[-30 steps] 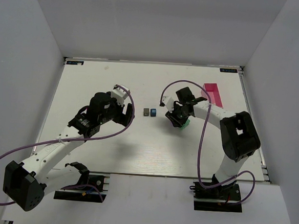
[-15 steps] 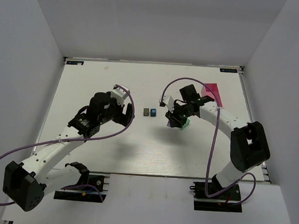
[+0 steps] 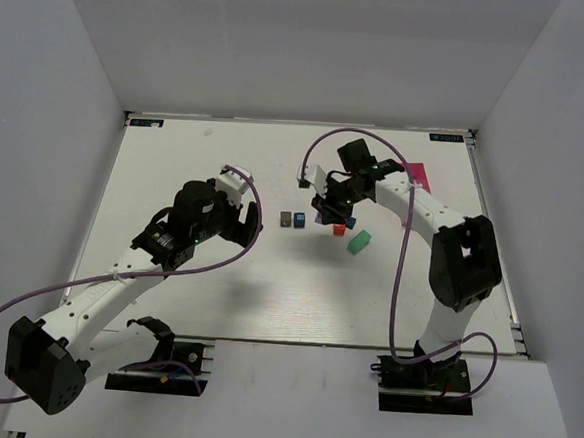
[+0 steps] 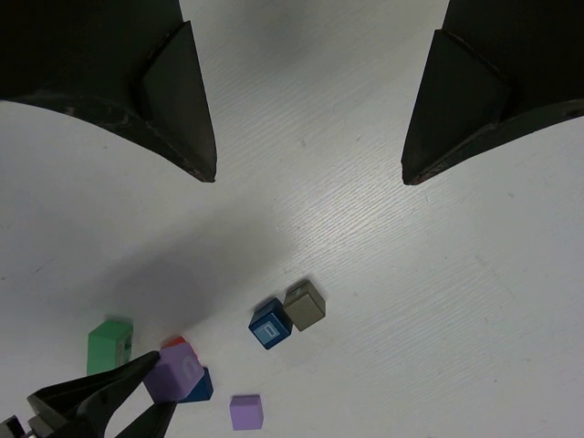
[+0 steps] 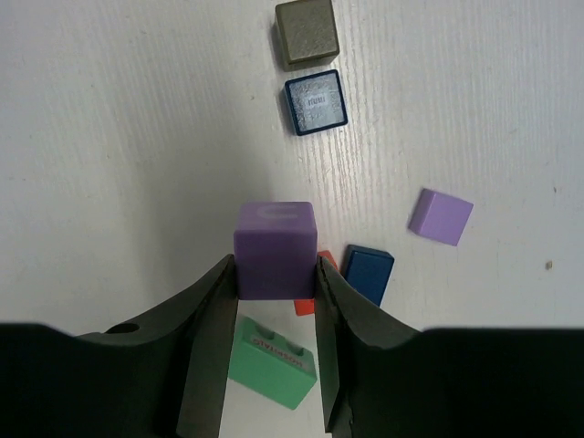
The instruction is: Build the wood block tower
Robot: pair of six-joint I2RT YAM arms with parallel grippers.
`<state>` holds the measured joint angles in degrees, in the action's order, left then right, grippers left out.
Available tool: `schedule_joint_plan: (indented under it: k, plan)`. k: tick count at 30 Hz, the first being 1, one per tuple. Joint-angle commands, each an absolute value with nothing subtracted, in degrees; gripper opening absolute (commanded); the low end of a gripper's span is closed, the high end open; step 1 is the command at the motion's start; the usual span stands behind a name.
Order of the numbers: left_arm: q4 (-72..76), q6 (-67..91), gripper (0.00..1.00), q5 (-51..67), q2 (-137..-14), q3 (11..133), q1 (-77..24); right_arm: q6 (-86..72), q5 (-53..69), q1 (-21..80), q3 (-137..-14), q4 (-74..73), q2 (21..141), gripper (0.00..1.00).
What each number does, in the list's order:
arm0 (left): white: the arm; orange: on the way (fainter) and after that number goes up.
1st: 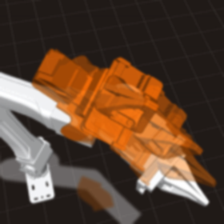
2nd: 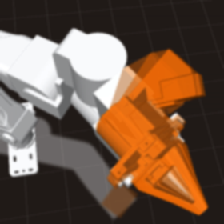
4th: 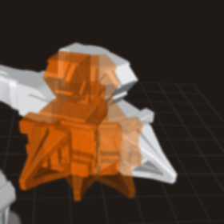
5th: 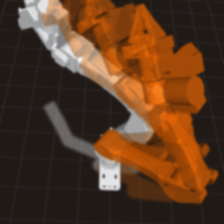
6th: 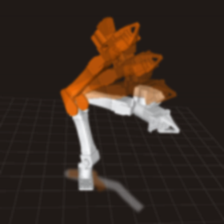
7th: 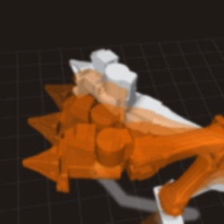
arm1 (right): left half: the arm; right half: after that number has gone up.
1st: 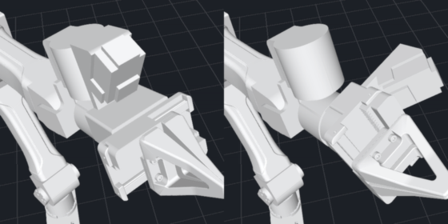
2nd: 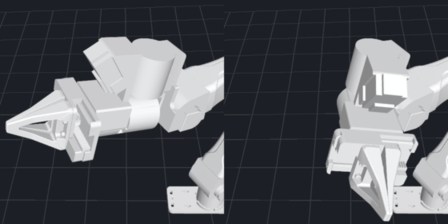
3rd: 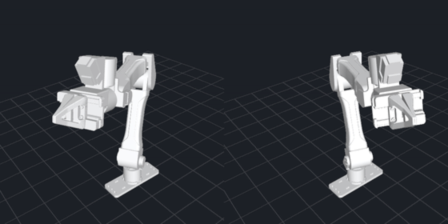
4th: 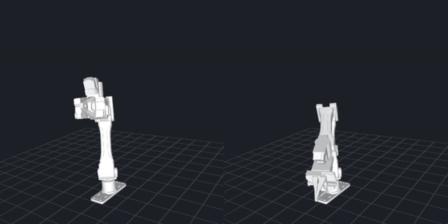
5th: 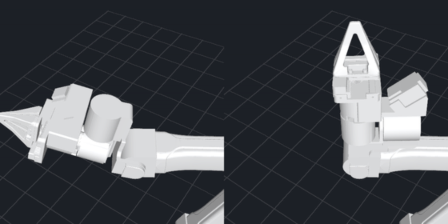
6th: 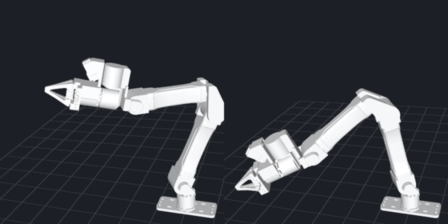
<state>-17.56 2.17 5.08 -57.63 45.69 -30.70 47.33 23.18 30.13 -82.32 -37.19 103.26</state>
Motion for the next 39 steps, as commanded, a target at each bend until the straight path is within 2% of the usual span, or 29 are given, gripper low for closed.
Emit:
schedule_joint_plan:
  k: [1,8,25,39]
  plan:
    - [-17.23,2.37,0.92,4.48,-56.16,47.46,-30.41,52.72,24.61,30.41,-87.69,-41.47,107.29,0.18]
    - [-17.23,1.85,0.92,5.53,-55.63,47.46,-30.41,56.87,25.40,30.15,-96.40,-46.49,114.25,0.18]
    - [-17.84,1.85,0.92,4.49,-54.58,47.46,-30.41,61.17,22.77,30.32,-103.09,-48.60,125.50,0.19]
    - [-17.23,1.85,0.94,6.67,-55.10,47.46,-30.41,64.60,22.15,30.23,-105.38,-51.15,128.06,0.20]
